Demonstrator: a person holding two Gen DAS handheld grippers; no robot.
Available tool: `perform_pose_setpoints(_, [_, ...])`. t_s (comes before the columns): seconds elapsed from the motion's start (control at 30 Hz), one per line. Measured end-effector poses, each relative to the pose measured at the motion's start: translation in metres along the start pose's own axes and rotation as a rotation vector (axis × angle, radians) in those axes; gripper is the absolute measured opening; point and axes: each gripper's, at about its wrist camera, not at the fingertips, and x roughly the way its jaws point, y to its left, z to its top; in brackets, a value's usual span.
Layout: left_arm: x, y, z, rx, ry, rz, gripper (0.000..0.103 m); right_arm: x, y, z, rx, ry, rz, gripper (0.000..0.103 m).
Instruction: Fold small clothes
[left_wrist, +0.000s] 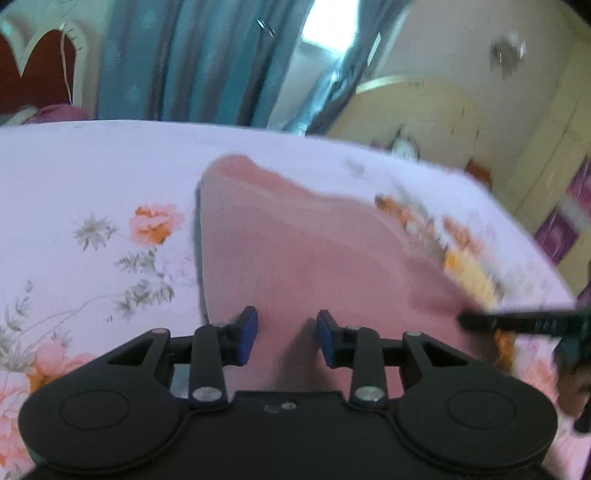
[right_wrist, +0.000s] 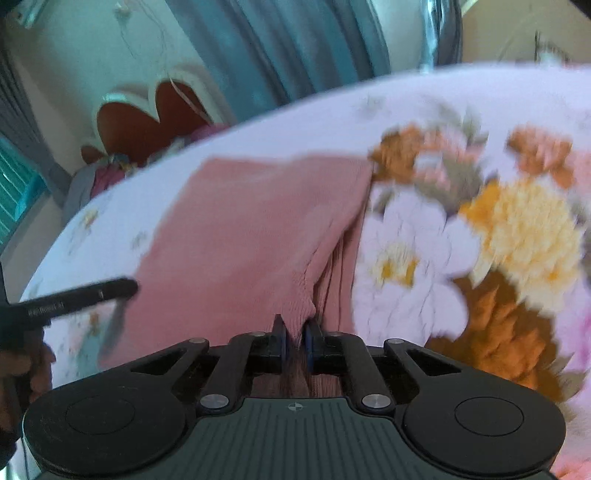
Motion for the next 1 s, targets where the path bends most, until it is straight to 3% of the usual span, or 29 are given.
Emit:
perform_pose_setpoints(0.1, [0.004,-0.015,-0.005,0.079,0.015,0.046,0.033,0.016,-0.008,-0.013,-0.014,0.049,-0.030,0.009])
perform_pose_setpoints(0.17, [-0.003,-0.014,-0.002,0.067,0.004,0.034,0.036,0.008,-0.006,-0.010,-0.020,0.033,-0.035,0.012])
perform_pose_setpoints(0.23, [-0.012,-0.008,0.001,0.046,-0.038,0.022,0.042,-0.003,-0.006,-0.006,-0.027,-0.028,-0.090,0.047])
perform_pose_setpoints(0.33, [-0.014,-0.004,0.015,0.065,-0.099,0.038,0.047,-0.015,-0.005,0.008,-0.054,-0.113,-0.074,0.047])
perform_pose_setpoints(0.47, [0.008,0.002,0.056,0.079,-0.151,0.038,0.047,0.005,-0.002,0.046,-0.067,-0.162,-0.055,0.047])
perform_pose_setpoints(0.57, [0.033,0.008,0.083,0.077,-0.156,0.000,0.047,0.037,-0.001,0.073,-0.094,-0.124,-0.050,0.026])
perform_pose_setpoints(0.63, [0.058,0.013,0.095,0.070,-0.123,-0.012,0.047,0.065,-0.003,0.088,-0.102,-0.072,-0.069,0.022])
perform_pose_setpoints(0.7, [0.093,0.022,0.099,0.061,-0.022,0.012,0.048,0.102,-0.010,0.095,-0.119,0.018,-0.136,0.022])
perform_pose_setpoints(0.73, [0.111,0.026,0.097,0.073,0.028,0.068,0.050,0.114,-0.014,0.095,-0.138,0.021,-0.162,0.022])
perform_pose_setpoints(0.77, [0.116,0.031,0.093,0.056,0.008,0.057,0.051,0.118,-0.018,0.097,-0.138,-0.002,-0.168,0.022])
perform_pose_setpoints(0.87, [0.102,0.036,0.091,0.008,-0.027,0.040,0.048,0.109,-0.025,0.103,-0.099,0.018,-0.150,0.022])
perform_pose_setpoints(0.93, [0.075,0.035,0.084,0.003,-0.074,0.025,0.048,0.089,-0.025,0.097,-0.107,-0.023,-0.163,0.023])
perform_pose_setpoints(1.0, [0.047,0.031,0.071,-0.010,-0.106,-0.005,0.048,0.059,-0.022,0.085,-0.099,-0.066,-0.094,0.022])
